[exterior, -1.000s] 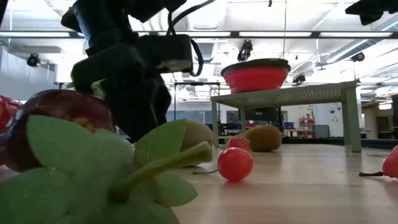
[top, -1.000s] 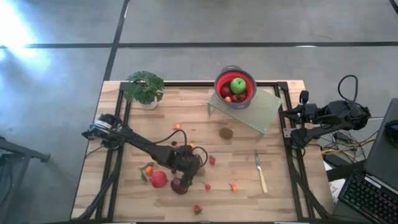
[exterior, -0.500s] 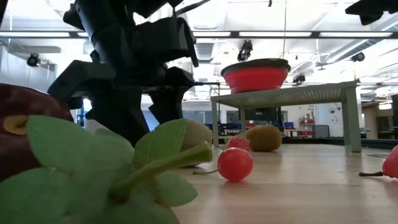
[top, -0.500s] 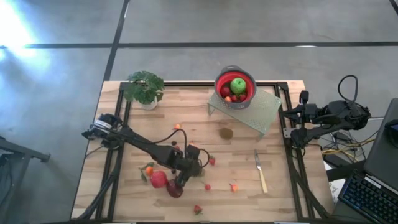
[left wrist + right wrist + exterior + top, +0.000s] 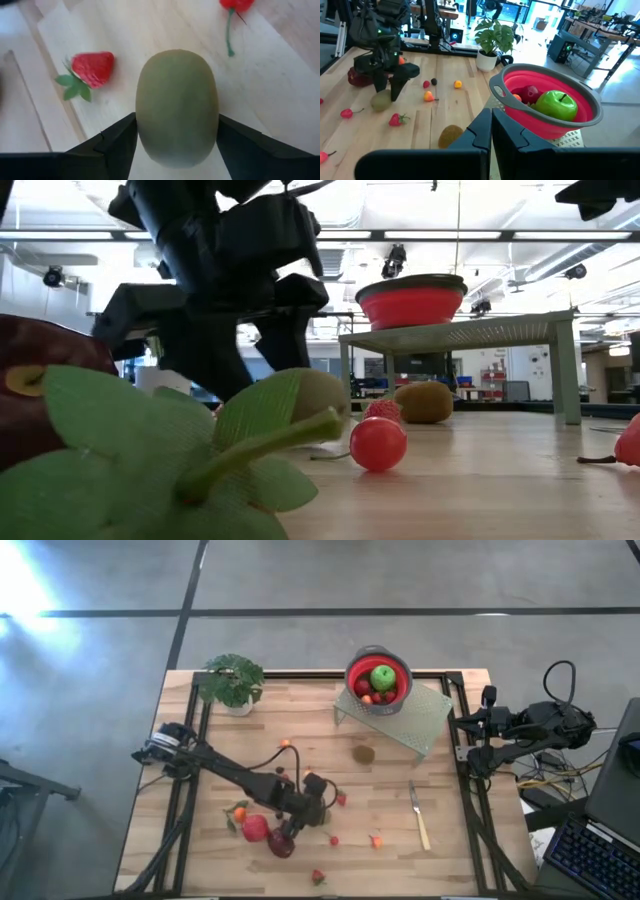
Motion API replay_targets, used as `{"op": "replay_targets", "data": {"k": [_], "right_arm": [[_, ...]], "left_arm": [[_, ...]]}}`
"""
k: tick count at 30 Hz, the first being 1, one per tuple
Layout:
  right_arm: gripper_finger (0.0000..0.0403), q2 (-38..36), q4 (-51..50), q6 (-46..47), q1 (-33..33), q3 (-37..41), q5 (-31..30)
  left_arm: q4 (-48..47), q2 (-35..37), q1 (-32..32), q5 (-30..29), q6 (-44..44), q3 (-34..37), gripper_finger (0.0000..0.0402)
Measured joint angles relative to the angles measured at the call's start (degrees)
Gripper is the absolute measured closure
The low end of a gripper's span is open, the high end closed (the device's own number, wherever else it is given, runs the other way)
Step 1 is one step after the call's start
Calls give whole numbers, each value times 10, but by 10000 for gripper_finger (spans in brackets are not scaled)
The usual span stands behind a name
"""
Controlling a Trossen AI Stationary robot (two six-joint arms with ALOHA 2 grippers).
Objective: Pick & Place Fruit
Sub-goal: Put the green kiwi into the red strainer bowl
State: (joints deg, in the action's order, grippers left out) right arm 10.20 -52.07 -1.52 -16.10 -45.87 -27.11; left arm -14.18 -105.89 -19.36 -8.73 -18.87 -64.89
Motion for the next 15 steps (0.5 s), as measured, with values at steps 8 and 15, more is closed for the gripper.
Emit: {"op": "replay_targets", "data": {"k": [8, 15], "right_arm": [[394, 0, 0, 0, 0, 0, 0], [394, 0, 0, 0, 0, 0, 0]], "left_arm": [[4, 0, 10, -4, 0, 0, 172], [3, 15, 29, -7, 5, -7, 173]]}}
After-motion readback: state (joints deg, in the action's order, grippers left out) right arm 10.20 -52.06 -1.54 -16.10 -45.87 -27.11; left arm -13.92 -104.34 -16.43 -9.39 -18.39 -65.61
